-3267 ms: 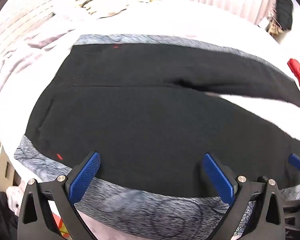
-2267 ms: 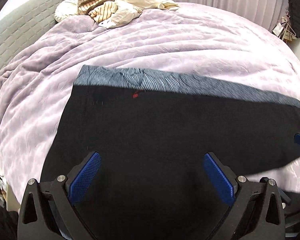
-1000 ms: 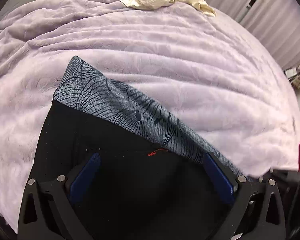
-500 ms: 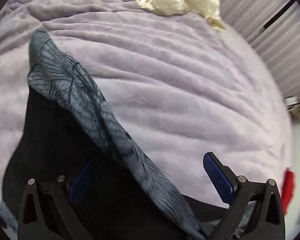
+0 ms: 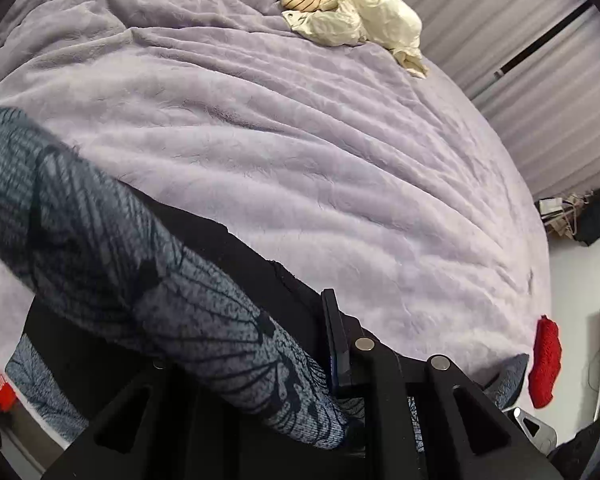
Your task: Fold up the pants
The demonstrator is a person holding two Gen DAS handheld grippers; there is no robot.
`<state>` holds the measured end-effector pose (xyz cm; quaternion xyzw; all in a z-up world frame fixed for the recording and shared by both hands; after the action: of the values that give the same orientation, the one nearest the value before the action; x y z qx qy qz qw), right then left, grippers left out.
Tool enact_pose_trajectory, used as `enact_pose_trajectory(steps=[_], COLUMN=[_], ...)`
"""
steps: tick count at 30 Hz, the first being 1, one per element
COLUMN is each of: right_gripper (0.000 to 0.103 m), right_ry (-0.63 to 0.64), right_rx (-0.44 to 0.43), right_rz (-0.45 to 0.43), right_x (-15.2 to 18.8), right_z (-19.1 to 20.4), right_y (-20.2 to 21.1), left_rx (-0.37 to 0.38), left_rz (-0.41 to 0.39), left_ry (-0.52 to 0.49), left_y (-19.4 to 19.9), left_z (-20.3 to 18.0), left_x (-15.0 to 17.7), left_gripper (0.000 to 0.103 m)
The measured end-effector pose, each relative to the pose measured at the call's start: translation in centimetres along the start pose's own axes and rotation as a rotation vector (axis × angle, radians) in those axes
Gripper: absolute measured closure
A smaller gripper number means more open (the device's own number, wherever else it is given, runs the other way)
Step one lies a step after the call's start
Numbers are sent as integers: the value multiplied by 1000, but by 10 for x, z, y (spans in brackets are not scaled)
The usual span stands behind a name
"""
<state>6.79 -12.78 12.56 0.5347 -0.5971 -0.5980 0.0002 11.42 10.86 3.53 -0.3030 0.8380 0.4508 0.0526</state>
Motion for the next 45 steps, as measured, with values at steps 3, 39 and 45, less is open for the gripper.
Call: enact_pose_trajectory(steps=[3, 39, 45], right_gripper=[92, 13, 25], right_ry=[46, -845, -827], right_rx=[5, 523, 514], right_rz=[-39, 496, 788], right_x=[7, 158, 200], right_z=[24, -89, -78], right_y=[28, 0, -59], left_rx=[30, -65, -176], left_rz=[9, 123, 121], left_ry=[-5, -308, -461], left_y=[27, 15, 17], left_z=[16, 12, 11], left_x=[28, 153, 190], left_gripper=[83, 13, 13])
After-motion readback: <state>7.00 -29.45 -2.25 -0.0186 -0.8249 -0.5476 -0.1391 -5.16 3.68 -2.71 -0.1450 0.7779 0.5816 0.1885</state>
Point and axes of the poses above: each gripper's, at about its wrist camera, not at the fingertips, and y roughly against the way its jaws point, z to its left, x to its underside, the point moved 3 cm from there along -y, roughly the way its jaws point, and after that the axes turned 10 degrees about x, right-handed, at the moved point
